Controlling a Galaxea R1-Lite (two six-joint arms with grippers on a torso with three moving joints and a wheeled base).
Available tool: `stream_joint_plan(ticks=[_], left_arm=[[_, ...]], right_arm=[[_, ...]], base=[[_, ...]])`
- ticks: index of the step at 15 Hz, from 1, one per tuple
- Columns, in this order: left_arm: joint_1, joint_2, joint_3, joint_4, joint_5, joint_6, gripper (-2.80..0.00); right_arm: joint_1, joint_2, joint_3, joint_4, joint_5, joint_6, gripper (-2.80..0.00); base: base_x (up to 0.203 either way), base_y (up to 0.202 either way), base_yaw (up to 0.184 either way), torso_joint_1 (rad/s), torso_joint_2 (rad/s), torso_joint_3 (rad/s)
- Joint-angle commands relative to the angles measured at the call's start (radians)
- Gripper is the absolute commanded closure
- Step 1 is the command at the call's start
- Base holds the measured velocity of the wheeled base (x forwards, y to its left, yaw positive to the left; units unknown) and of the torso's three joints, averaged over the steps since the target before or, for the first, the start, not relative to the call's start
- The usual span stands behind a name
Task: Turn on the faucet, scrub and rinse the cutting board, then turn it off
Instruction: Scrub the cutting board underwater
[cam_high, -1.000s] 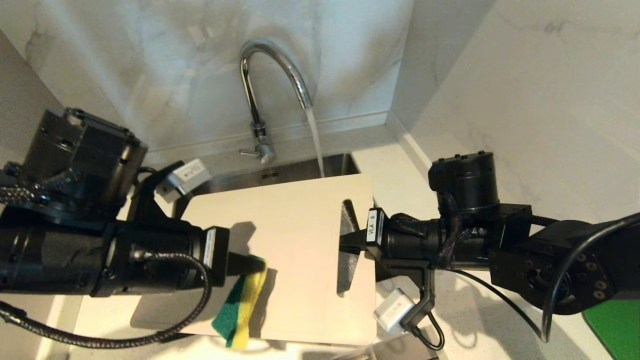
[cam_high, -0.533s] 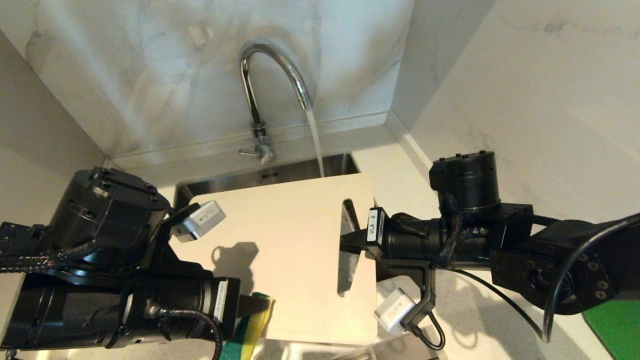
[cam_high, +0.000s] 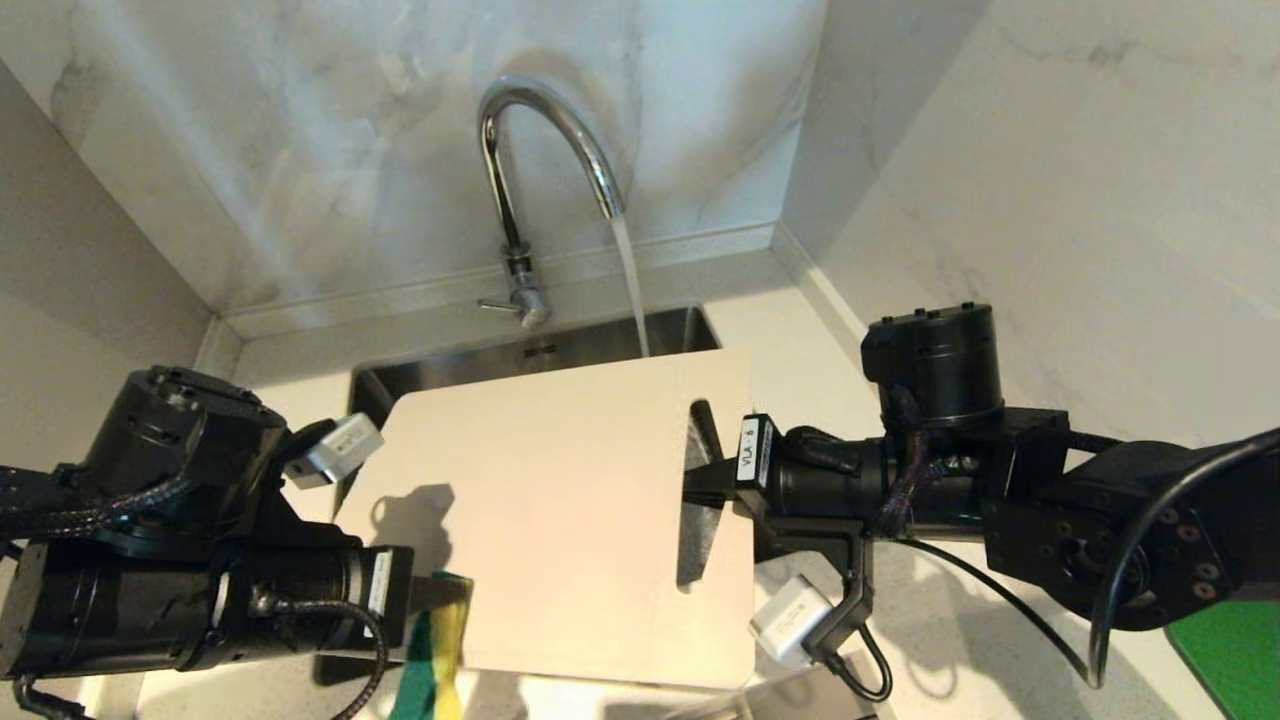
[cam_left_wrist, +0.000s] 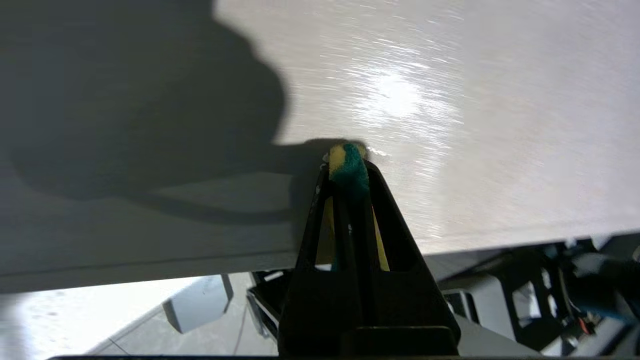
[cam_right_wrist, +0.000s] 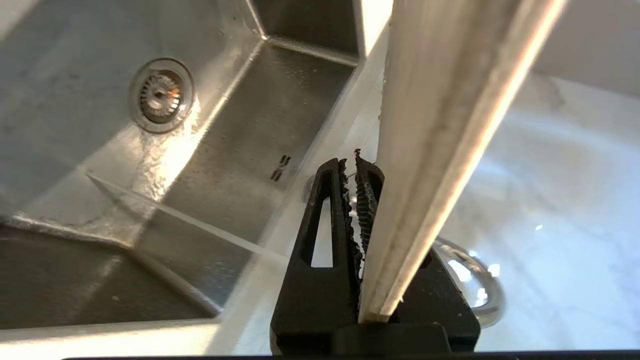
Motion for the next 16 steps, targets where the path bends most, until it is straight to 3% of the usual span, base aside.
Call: stream_joint_plan(ticks=[1,10,16], left_arm=[[0.092,-0.005,0.068,-0.03,-0.015,0.033,0.0],[0.43,-0.017,0.248,-0.153,-0.177,0.171,0.0],[0.671,-0.037,0.242,-0.161,-0.321,0.236,0.0]], right_arm=[[0.002,0.0,0.0,-0.004,0.005,-0.009,0.0],[0.0,-0.005,0.001,-0.004,0.004,-0.003,0.0],[-0.001,-0.013,0.001,-0.004,0.005,-0.002,0.0]], base=[[0.0,0.0,0.0,0.0,0.0,0.0],[0.0,0.0,0.0,0.0,0.0,0.0],[0.0,0.0,0.0,0.0,0.0,0.0]])
